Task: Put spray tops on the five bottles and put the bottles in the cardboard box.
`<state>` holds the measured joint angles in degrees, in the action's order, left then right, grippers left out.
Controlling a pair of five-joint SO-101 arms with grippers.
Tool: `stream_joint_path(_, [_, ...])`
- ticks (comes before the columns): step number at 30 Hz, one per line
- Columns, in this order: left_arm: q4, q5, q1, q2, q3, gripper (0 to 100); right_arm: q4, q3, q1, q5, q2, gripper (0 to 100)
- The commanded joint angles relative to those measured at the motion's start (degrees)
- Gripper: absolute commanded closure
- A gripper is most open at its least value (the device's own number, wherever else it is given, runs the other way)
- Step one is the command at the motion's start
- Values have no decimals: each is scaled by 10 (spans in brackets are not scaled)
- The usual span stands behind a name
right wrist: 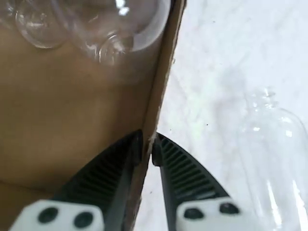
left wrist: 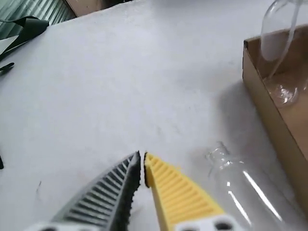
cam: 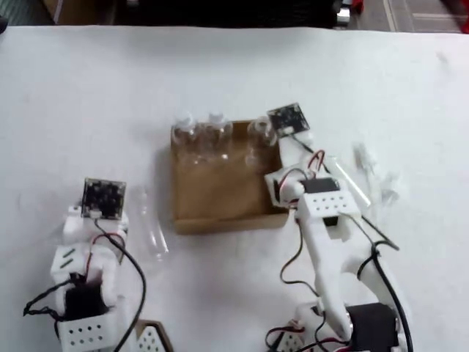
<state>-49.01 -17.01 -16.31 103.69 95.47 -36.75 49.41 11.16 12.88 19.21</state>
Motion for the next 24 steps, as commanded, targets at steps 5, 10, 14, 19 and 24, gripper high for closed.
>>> stream_joint_path(5, [24,4,5,6,-3,977,5,-12,11,-4,-3,981])
stream_joint_path(10, [24,4,5,6,-3,977,-17,-11,10,-4,3,981])
stream_joint_path(14, [24,4,5,6,-3,977,-34,-11,12,-4,3,981])
stream_joint_path(19, [25,4,5,6,-3,977,-57,-11,9,-4,3,981])
stream_joint_path(24, [25,4,5,6,-2,977,-79,-11,9,-4,3,981])
